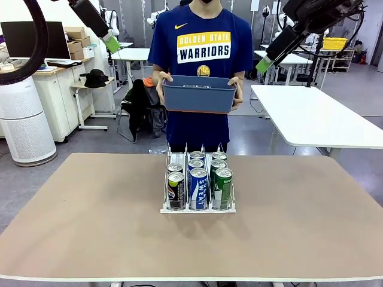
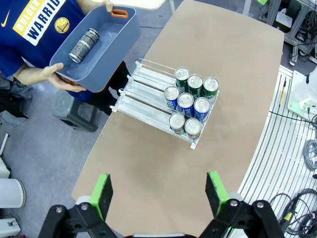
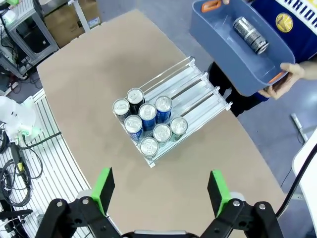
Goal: Fill the beverage cans into the dispenser.
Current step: Pick up the Pepsi coke handed by the human.
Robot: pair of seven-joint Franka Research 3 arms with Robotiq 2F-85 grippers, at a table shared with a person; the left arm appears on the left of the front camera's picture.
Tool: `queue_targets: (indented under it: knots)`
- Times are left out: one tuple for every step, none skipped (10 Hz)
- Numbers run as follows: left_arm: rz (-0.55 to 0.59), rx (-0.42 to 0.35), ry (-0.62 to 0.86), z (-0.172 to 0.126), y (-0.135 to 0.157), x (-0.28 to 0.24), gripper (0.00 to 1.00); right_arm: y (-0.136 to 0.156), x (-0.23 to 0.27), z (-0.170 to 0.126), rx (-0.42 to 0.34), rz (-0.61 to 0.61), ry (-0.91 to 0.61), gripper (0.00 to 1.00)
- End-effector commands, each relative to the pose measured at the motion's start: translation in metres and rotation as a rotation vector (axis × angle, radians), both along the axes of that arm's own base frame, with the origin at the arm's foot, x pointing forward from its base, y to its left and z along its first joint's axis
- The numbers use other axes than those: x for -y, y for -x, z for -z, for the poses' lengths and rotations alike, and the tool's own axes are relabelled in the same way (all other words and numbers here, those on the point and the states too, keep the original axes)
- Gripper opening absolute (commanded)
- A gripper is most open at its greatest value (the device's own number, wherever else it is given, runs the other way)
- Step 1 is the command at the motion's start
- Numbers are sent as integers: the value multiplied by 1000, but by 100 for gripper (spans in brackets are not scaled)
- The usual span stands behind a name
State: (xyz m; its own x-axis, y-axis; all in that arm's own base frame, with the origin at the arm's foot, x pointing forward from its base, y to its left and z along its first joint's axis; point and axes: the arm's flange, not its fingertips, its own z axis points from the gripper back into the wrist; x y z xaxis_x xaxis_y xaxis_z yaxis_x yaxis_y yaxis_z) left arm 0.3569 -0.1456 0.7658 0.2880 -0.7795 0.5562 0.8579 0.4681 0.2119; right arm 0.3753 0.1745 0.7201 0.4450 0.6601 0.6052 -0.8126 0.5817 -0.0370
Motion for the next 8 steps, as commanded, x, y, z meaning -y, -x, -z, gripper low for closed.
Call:
queue_targets:
  knots:
    - [3,-7,-4,1,1,-2,100,2,3,0,52,-51,-53,100]
    - [3,-7,-4,1,1,-2,100,4,2,-5,64,-46,-60,100]
    - [3,-7,-4,1,1,-2,100,3,4,-13,72,-47,-67,100]
    - [3,-7,-4,1,1,-2,100,1,5,-18,79,-47,-72,100]
    - [3,-7,-4,1,1,-2,100,1,4,-20,86,-40,-77,100]
    - [3,-7,-4,1,1,-2,100,0,5,-22,82,-39,-77,100]
    - [3,-7,-4,1,1,-2,100,-3,8,-25,82,-34,-75,100]
    - [3,-7,-4,1,1,-2,100,-5,5,-16,85,5,-56,100]
